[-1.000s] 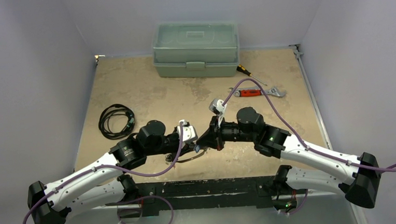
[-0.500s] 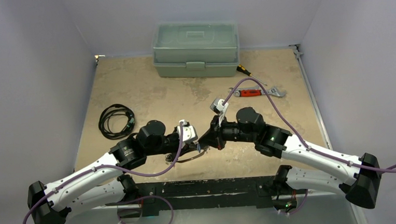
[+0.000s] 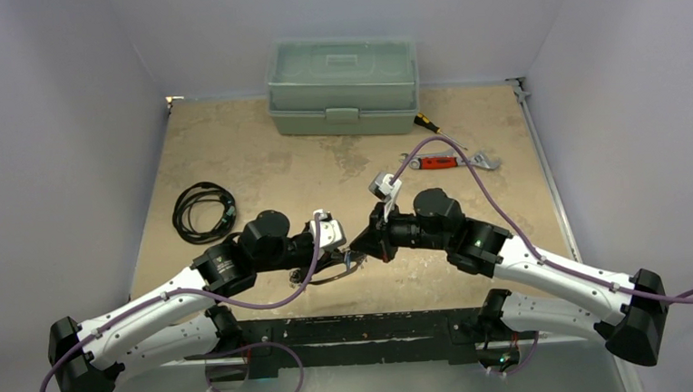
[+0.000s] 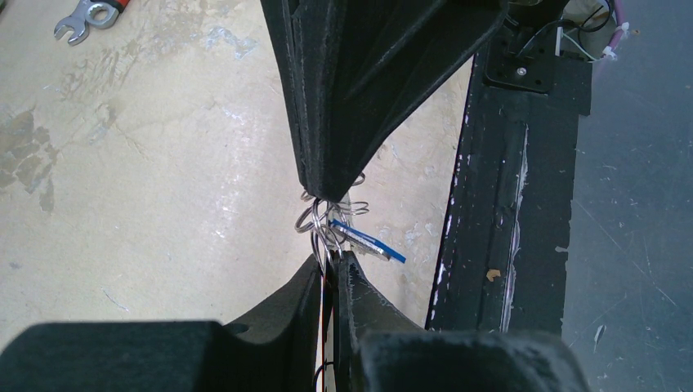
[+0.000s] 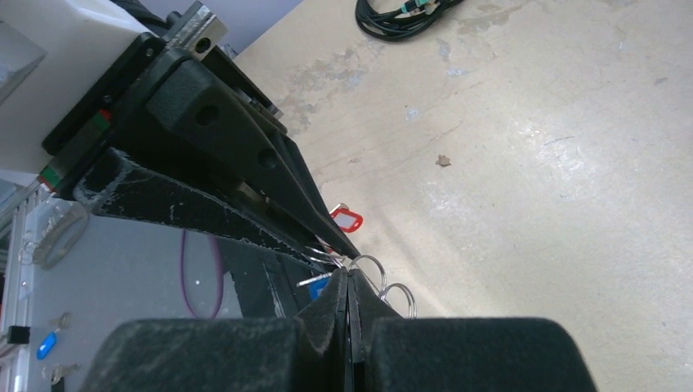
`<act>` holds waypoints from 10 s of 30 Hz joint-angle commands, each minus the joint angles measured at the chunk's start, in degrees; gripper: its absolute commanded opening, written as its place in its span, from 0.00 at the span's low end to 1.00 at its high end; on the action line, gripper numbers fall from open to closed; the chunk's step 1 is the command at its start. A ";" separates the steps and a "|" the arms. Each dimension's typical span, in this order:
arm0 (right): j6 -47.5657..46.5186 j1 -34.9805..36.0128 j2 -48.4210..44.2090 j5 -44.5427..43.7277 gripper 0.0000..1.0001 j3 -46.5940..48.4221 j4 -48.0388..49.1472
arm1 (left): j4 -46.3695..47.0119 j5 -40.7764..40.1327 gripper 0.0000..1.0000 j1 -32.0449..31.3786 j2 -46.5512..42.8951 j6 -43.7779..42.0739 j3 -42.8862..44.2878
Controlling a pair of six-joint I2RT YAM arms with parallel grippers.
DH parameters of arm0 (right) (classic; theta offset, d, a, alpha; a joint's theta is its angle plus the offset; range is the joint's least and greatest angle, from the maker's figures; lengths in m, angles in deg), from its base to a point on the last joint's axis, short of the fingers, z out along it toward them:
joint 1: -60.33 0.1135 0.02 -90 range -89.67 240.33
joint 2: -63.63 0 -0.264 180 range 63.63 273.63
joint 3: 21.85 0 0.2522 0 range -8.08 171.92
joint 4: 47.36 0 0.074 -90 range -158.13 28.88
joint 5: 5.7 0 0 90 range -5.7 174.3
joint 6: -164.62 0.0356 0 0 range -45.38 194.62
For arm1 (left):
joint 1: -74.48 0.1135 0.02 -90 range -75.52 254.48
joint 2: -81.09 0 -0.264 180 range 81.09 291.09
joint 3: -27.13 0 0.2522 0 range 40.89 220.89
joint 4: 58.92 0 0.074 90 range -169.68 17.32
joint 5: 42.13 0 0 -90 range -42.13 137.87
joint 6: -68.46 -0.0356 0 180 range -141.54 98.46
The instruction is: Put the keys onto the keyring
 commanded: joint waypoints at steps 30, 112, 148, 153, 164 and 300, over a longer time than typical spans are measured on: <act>-8.78 0.28 -4.36 6.66 0.81 -2.23 8.56 | 4.86 5.12 0.00 0.38 -5.25 -1.67 -0.69; -10.62 2.10 -2.14 2.13 0.00 -2.18 3.73 | 8.96 7.20 0.34 0.38 -0.78 -9.28 2.01; -11.08 4.65 -3.10 3.10 0.00 -2.31 4.13 | 5.62 7.02 0.03 0.38 0.86 -12.28 1.28; -10.90 4.68 -3.45 2.75 0.00 -2.53 4.33 | 6.11 6.88 0.00 0.36 -1.40 -12.67 1.07; -8.72 4.68 -3.14 2.17 0.00 -4.42 5.21 | 7.71 8.27 0.00 1.02 -6.31 -10.48 0.78; 24.28 4.62 0.97 -35.31 0.68 -11.73 -8.51 | 8.00 -24.29 0.70 5.52 3.77 30.33 -5.20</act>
